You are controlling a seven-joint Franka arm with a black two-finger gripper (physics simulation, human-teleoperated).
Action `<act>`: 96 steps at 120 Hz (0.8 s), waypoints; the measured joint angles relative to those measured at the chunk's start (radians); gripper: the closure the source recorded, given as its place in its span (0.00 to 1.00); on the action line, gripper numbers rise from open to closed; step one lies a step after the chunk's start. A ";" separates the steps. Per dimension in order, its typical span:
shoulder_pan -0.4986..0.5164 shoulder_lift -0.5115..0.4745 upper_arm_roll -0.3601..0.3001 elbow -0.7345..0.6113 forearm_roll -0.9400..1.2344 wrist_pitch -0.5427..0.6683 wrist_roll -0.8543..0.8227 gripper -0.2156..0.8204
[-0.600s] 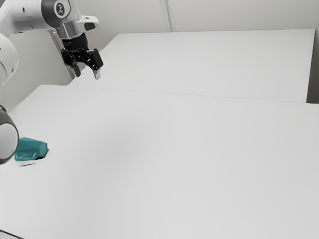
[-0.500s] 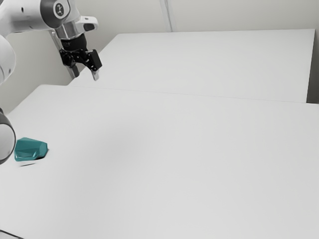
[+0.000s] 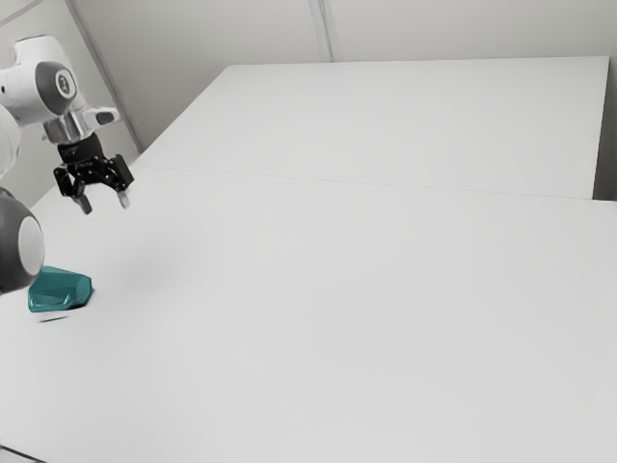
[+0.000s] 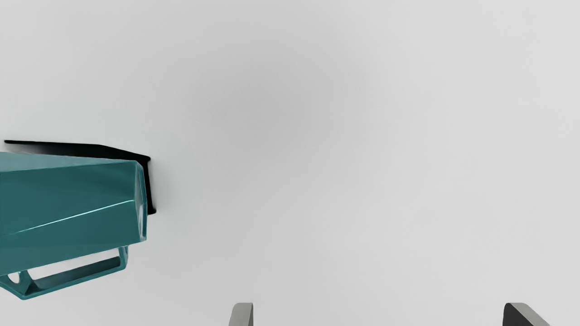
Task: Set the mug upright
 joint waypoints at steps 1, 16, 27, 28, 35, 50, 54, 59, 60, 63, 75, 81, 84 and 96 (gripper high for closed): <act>0.005 0.005 0.002 0.000 -0.005 0.001 0.005 0.21; 0.062 0.073 0.048 0.004 -0.057 0.008 0.081 0.21; 0.088 0.106 0.078 0.016 -0.073 0.023 0.142 0.21; 0.090 0.109 0.080 0.017 -0.074 0.025 0.147 0.21; 0.107 0.121 0.092 0.020 -0.079 0.033 0.186 0.21; 0.160 0.136 0.098 0.025 -0.084 0.051 0.267 0.21; 0.173 0.136 0.097 0.022 -0.083 0.055 0.288 0.21; 0.186 0.128 0.094 0.013 -0.080 0.061 0.313 0.21; 0.189 0.125 0.093 0.009 -0.079 0.062 0.318 0.21; 0.195 0.112 0.092 -0.006 -0.078 0.065 0.333 0.21; 0.201 0.024 0.091 -0.108 -0.049 0.100 0.387 0.21; 0.203 -0.016 0.090 -0.155 -0.028 0.130 0.412 0.21; 0.208 -0.029 0.090 -0.169 -0.018 0.143 0.424 0.21; 0.240 -0.034 0.090 -0.188 0.004 0.183 0.468 0.21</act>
